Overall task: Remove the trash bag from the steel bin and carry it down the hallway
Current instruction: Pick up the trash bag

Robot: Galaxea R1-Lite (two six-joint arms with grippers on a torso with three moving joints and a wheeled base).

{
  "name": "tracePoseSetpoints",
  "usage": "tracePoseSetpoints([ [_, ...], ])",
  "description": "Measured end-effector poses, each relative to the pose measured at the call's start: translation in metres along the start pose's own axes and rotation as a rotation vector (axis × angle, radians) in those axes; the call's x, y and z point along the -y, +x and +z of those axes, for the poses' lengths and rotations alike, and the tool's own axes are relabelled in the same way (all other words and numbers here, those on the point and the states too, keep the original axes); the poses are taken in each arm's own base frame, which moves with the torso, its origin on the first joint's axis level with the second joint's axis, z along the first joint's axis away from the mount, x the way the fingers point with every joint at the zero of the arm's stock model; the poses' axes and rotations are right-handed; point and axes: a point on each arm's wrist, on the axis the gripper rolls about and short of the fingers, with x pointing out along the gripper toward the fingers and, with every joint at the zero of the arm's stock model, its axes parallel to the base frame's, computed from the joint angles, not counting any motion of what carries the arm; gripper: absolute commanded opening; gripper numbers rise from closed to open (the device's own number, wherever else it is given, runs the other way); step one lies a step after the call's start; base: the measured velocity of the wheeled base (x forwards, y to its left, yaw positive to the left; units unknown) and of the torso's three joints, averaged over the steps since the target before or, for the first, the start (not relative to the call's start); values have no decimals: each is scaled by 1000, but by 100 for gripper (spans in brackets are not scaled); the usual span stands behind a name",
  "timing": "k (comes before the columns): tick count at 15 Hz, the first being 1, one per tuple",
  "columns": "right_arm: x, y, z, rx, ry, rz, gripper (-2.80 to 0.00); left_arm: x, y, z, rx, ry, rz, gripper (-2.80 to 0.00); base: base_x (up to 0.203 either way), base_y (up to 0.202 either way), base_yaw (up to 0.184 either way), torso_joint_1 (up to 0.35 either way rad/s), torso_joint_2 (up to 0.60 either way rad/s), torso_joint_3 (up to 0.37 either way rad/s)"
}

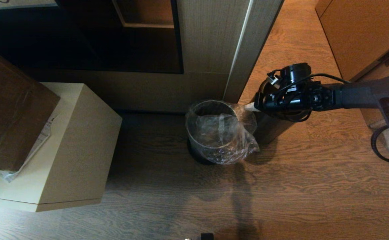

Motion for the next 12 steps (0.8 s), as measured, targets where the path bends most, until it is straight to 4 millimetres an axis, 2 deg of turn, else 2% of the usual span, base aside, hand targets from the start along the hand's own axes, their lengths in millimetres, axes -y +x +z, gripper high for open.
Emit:
tracePoseSetpoints([
  [9, -81, -46, -7, -4, -93, 111, -280, 0, 0, 0, 0, 0, 0, -280, 0, 0, 0, 0, 0, 0],
  [12, -91, -55, -11, -6, -148, 118, -280, 0, 0, 0, 0, 0, 0, -280, 0, 0, 0, 0, 0, 0],
])
